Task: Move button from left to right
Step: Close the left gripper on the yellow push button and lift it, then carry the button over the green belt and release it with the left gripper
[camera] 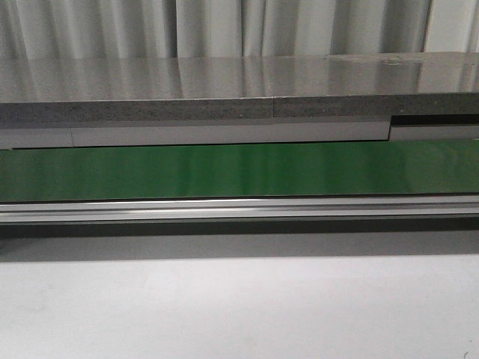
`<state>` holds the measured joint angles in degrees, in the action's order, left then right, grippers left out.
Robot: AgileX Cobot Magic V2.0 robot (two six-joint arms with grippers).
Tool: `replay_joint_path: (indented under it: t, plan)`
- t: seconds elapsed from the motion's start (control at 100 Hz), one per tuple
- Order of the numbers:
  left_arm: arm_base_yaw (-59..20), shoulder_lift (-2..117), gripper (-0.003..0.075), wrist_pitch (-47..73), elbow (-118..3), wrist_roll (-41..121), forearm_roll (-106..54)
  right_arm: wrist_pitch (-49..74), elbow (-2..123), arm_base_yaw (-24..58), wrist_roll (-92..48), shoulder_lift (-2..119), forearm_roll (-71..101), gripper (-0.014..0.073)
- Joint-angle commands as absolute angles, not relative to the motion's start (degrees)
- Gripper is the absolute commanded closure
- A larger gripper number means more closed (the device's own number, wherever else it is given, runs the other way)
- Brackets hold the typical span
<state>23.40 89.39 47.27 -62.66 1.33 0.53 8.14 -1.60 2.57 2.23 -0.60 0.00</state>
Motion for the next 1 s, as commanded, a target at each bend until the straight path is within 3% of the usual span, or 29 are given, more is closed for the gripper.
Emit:
replay_joint_path:
  t: [0.0, 0.99]
  plan:
    - [23.69, 90.55, 0.0134, 45.35, -64.63, 2.35, -0.72, 3.56, -0.75, 2.57, 1.97, -1.81, -0.51, 0.0662]
    - [23.69, 105.52, 0.0135, 39.23, -64.77, 2.5, -1.29, 3.56, -0.75, 2.57, 1.97, -1.81, -0.51, 0.0662]
